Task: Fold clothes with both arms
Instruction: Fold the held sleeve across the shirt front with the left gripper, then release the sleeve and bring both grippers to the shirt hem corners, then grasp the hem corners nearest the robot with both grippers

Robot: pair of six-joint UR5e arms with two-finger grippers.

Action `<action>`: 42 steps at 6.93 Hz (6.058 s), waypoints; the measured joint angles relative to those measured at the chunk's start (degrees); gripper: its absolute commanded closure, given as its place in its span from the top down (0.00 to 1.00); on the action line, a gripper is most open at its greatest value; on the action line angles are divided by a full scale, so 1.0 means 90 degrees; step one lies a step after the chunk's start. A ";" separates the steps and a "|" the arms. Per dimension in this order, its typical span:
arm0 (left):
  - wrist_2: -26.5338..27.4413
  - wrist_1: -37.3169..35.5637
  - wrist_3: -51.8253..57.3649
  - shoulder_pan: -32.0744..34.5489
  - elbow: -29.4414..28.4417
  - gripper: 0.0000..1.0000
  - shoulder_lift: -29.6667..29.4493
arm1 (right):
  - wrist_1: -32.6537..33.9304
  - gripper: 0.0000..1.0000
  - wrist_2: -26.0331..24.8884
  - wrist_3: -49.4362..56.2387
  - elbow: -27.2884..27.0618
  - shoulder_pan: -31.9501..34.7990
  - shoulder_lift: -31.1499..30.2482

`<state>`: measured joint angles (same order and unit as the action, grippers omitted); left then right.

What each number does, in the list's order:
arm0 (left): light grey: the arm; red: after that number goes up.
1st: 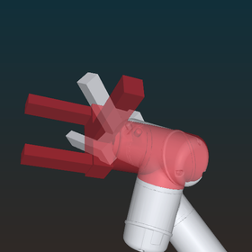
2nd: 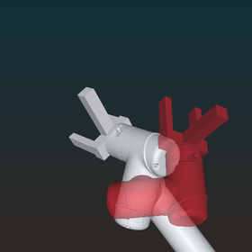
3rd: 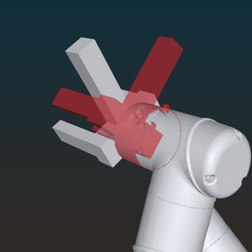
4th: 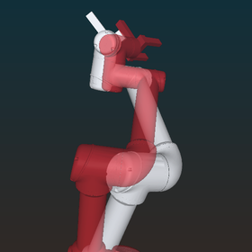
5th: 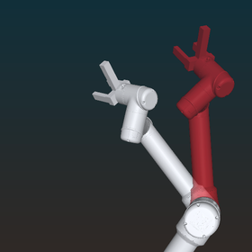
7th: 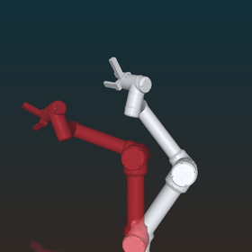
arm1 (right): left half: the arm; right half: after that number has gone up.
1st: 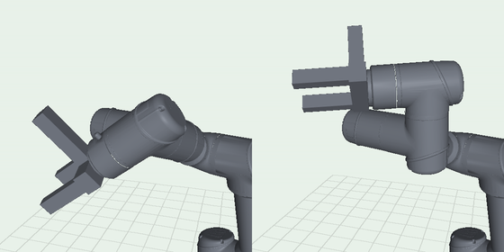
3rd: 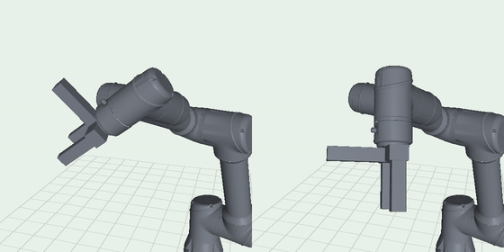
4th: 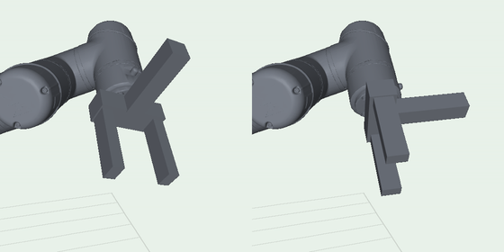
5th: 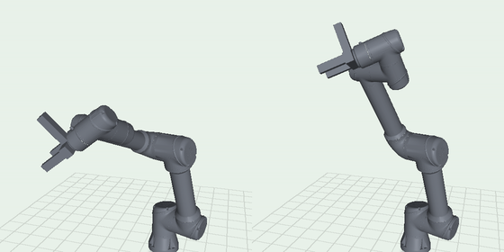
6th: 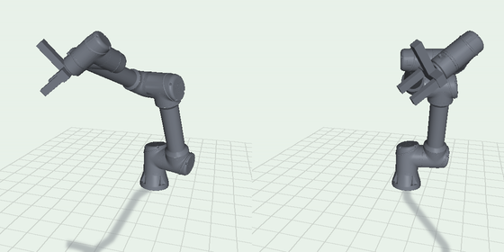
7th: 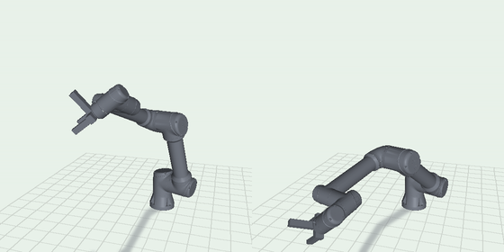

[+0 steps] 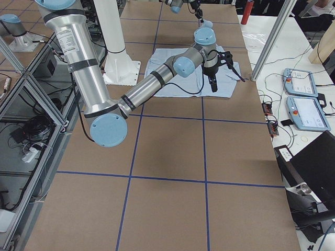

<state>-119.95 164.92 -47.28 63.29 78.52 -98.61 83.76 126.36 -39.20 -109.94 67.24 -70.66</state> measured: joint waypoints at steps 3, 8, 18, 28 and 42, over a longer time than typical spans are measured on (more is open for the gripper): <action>0.0024 -0.0827 -0.1628 -0.0644 0.0092 0.00 -0.1501 | 0.0000 1.00 -0.0001 -0.0009 0.0017 -0.0003 -0.0024; 0.1650 -0.2181 -0.2498 -0.2519 0.0073 0.00 -0.3153 | 0.0009 1.00 -0.0015 -0.0010 0.0078 -0.0009 -0.0070; 0.2772 -0.4419 -0.1501 -0.3941 0.1236 1.00 -0.3310 | -0.0541 1.00 -0.0561 -0.1675 -0.0104 -0.0713 -0.0071; 0.3640 -0.5387 -0.3480 -0.5694 0.4430 0.58 0.0934 | -0.0732 1.00 -0.5091 -0.5797 -0.1912 -0.5921 -0.1954; 0.3641 -0.5755 -0.4047 -0.5938 0.4440 0.00 0.1012 | -0.0709 0.66 -0.6452 -0.6401 -0.1815 -0.6950 -0.1955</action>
<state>-87.18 113.13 -83.71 9.85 118.48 -89.51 77.38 68.29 -96.81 -126.27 4.69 -88.25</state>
